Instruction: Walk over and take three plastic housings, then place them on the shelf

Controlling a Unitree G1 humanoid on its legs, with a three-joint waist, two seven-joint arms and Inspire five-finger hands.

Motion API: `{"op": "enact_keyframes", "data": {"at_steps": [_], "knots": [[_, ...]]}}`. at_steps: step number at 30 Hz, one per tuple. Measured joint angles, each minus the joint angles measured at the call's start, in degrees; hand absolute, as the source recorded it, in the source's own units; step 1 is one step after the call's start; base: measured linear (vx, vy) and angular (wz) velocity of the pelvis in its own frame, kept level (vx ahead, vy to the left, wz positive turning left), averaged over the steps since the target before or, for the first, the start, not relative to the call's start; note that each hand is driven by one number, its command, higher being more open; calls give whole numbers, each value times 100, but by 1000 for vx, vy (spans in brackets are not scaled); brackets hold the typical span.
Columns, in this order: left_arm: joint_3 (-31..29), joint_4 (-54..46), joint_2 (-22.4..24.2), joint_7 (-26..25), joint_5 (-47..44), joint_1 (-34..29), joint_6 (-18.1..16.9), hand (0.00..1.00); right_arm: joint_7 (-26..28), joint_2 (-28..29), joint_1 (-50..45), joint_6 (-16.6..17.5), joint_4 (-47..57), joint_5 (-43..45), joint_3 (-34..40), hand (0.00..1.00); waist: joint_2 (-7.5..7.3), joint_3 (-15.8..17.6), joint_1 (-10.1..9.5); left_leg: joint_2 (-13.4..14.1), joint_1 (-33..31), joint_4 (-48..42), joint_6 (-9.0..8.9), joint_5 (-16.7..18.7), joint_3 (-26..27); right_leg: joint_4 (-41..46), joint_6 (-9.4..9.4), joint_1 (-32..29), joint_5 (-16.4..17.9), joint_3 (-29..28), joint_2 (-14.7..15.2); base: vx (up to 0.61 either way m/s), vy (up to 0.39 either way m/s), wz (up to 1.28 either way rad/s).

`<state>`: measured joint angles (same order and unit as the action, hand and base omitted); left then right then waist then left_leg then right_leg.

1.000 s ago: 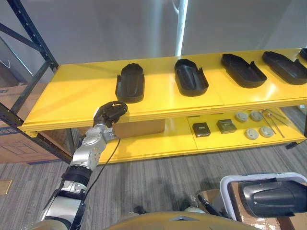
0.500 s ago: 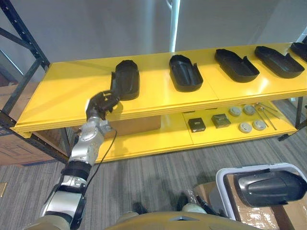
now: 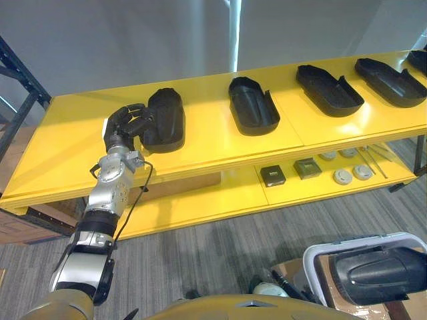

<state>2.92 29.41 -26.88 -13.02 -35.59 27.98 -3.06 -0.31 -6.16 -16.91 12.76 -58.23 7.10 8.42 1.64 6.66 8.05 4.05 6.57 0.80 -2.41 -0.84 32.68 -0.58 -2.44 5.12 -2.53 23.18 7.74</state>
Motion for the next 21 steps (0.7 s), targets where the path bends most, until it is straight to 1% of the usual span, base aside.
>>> {"op": "enact_keyframes", "data": {"at_steps": [5, 7, 11, 16, 17, 19, 20, 21], "knots": [[0, 4, 0, 135, -72, 137, 216, 0, 4, -32, 1, -1, 23, 0, -14, 100, 59, 36, 8, 67, -4, -208, -69, 151, 3, 55, 34, 5, 30, -67, 2, 22, 9, -10], [3, 122, 0, 236, -208, 137, 307, 0, 0, -60, 0, -3, 47, 0, -14, 100, 114, 74, 15, 76, -9, -254, -65, 204, -7, 63, 23, -6, 40, -86, 5, -57, 12, -8], [5, 388, 1, 306, -223, 137, 348, 0, 2, -66, -26, -3, 47, 0, -18, 100, 120, 83, 23, 81, -10, -238, -78, 223, -85, 83, -12, -41, 98, -44, 7, -93, 11, 2], [5, 414, 0, 272, -223, 137, 317, 0, -5, -65, -33, -3, 45, 4, -56, 100, 101, 94, 5, 65, -36, -152, -108, 232, -103, 47, -24, -59, 102, 7, 17, -69, 18, 5], [5, 414, 0, 248, -219, 137, 275, 100, -7, -65, -33, -3, 45, 4, -64, 100, 99, 95, 4, 65, -41, -153, -108, 232, -105, 46, -25, -62, 101, 9, 17, 0, 0, 0], [3, 405, 0, 125, -201, 137, 14, 100, -12, -65, -28, -3, 46, 7, -66, 100, 98, 95, 3, 65, -56, -158, -105, 230, -111, 41, -29, -72, 96, 13, 17, 16, 13, 1], [-9, 337, 0, -18, -158, 137, -211, 100, -12, -65, -29, -2, 46, 10, -66, 100, 98, 95, 0, 62, -67, -165, -88, 218, -123, 42, -66, -71, 65, 18, 16, 61, 23, 2], [-29, 180, 2, -229, 54, 132, -353, 100, -12, -66, -30, -2, 45, 10, -63, 100, 96, 93, -1, 60, -95, -170, -42, 188, -137, 53, -50, -65, 43, 19, 14, 91, 34, 6]]}}
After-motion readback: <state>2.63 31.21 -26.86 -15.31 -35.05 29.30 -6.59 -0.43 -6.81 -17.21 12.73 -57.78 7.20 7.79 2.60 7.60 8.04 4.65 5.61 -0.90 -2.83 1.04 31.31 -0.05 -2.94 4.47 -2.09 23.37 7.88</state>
